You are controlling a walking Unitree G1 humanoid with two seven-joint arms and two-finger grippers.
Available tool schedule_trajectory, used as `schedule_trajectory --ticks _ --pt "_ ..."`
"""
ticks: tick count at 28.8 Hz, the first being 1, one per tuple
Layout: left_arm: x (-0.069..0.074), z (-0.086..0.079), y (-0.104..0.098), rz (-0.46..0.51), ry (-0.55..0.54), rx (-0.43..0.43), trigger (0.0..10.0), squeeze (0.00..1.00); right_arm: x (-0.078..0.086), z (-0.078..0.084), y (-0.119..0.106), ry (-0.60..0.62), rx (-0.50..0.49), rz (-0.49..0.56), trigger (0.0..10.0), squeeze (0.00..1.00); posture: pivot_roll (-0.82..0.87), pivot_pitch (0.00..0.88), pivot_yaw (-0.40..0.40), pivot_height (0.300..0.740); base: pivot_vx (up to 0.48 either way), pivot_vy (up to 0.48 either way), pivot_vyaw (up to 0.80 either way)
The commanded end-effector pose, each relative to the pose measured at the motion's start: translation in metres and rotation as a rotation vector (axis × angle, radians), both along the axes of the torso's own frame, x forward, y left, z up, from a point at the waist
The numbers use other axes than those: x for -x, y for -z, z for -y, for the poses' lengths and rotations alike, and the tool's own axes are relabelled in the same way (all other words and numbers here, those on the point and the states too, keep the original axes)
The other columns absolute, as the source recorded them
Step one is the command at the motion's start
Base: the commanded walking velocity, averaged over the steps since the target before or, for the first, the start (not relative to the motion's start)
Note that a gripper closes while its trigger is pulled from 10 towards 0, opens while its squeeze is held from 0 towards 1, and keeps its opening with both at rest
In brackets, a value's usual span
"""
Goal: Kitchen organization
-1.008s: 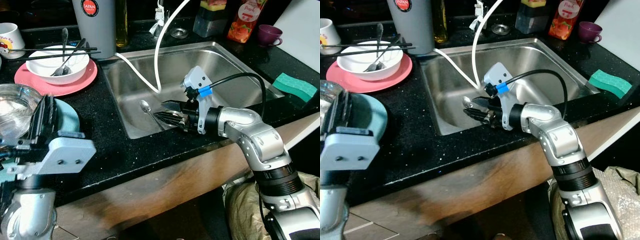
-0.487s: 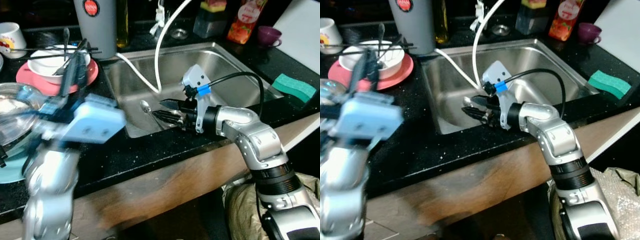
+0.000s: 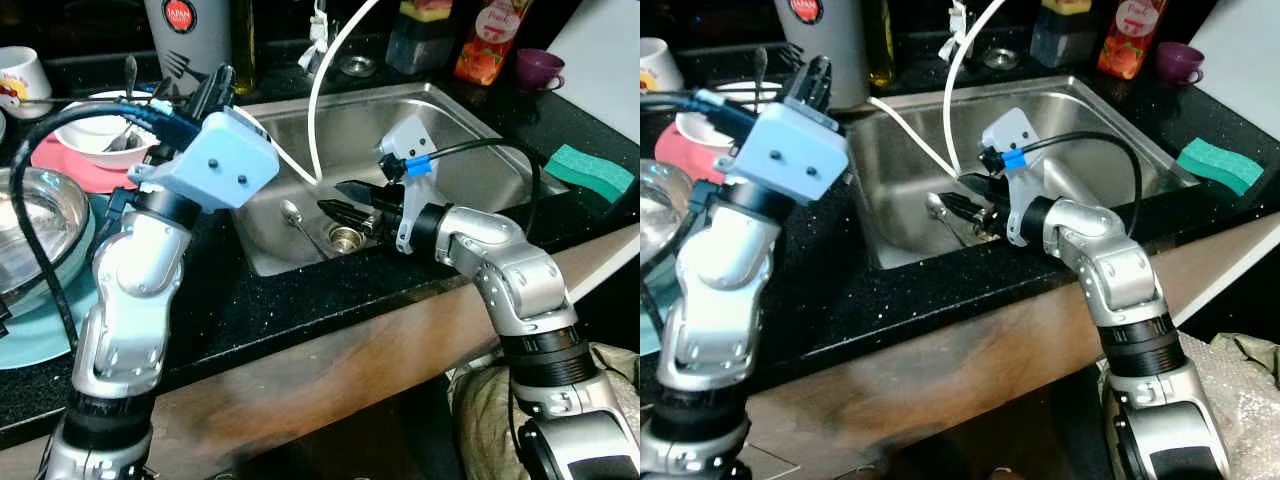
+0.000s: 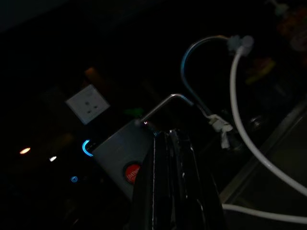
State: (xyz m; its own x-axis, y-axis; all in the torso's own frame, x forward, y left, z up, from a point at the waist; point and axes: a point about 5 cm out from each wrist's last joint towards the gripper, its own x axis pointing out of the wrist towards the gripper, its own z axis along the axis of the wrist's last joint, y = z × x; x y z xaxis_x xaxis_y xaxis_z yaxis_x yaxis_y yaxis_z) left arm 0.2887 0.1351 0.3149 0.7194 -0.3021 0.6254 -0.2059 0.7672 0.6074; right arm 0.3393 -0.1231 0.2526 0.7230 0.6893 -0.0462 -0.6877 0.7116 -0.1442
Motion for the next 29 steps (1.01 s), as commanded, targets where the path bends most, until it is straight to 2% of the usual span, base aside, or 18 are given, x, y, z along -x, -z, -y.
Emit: schedule_trajectory --ticks 1,6,12,15,16,17,18,19,20,21,23,25,27,29 --pt "-0.008 0.004 0.001 -0.040 0.049 -0.017 0.0 0.00 -0.006 0.010 -0.002 0.090 -0.029 0.015 10.0 0.00 0.07 0.107 -0.002 0.740 0.000 0.000 0.00" --pt "-0.018 0.009 -0.003 -0.070 0.138 -0.039 0.0 0.00 -0.011 0.022 -0.005 0.198 -0.072 0.025 10.0 0.00 0.07 0.111 0.017 0.740 0.000 0.000 0.00" --pt "-0.025 0.015 -0.005 -0.097 0.205 -0.043 0.0 0.00 -0.011 0.029 -0.003 0.248 -0.079 0.026 10.0 0.00 0.07 0.114 0.036 0.740 0.000 0.000 0.00" --pt "-0.036 0.024 0.000 -0.181 0.266 -0.060 0.0 0.00 -0.010 0.033 0.001 0.280 -0.074 0.023 10.0 0.00 0.07 0.118 0.053 0.740 0.000 0.000 0.00" --pt "-0.036 0.024 0.000 -0.181 0.266 -0.060 0.0 0.00 -0.010 0.033 0.001 0.280 -0.074 0.023 10.0 0.00 0.07 0.118 0.053 0.740 0.000 0.000 0.00" --pt "-0.041 0.025 0.005 -0.221 0.268 -0.064 0.0 0.00 -0.010 0.033 0.001 0.283 -0.073 0.021 10.0 0.00 0.07 0.118 0.053 0.740 0.000 0.000 0.00" --pt "-0.043 0.024 0.007 -0.245 0.271 -0.067 0.0 0.00 -0.010 0.033 0.002 0.286 -0.070 0.019 10.0 0.00 0.06 0.120 0.054 0.740 0.000 0.000 0.00" --pt "-0.051 0.019 0.017 -0.351 0.262 -0.057 0.0 0.00 -0.009 0.032 0.004 0.285 -0.056 0.015 10.0 0.00 0.06 0.122 0.048 0.740 0.000 0.000 0.00" --pt "-0.054 0.017 0.022 -0.393 0.259 -0.050 0.0 0.00 -0.009 0.032 0.005 0.283 -0.051 0.013 10.0 0.00 0.06 0.122 0.048 0.740 0.000 0.000 0.00" --pt "-0.054 0.017 0.022 -0.393 0.259 -0.050 0.0 0.00 -0.009 0.032 0.005 0.283 -0.051 0.013 10.0 0.00 0.06 0.122 0.048 0.740 0.000 0.000 0.00" --pt "-0.063 0.013 0.033 -0.481 0.256 -0.008 0.0 0.00 -0.008 0.030 0.006 0.263 -0.019 0.009 10.0 0.00 0.05 0.125 0.034 0.740 0.000 0.000 0.00" --pt "-0.066 0.013 0.036 -0.506 0.262 0.019 0.0 0.00 -0.008 0.028 0.006 0.255 -0.005 0.009 10.0 0.00 0.05 0.126 0.032 0.740 0.000 0.000 0.00" --pt "-0.072 0.019 0.038 -0.524 0.327 0.058 0.0 0.00 -0.008 0.023 0.006 0.227 0.014 0.006 10.0 0.00 0.04 0.127 0.022 0.740 0.000 0.000 0.00" --pt "-0.075 0.023 0.039 -0.525 0.350 0.058 0.0 0.00 -0.008 0.021 0.006 0.210 0.020 0.004 10.0 0.00 0.04 0.127 0.021 0.740 0.000 0.000 0.00"
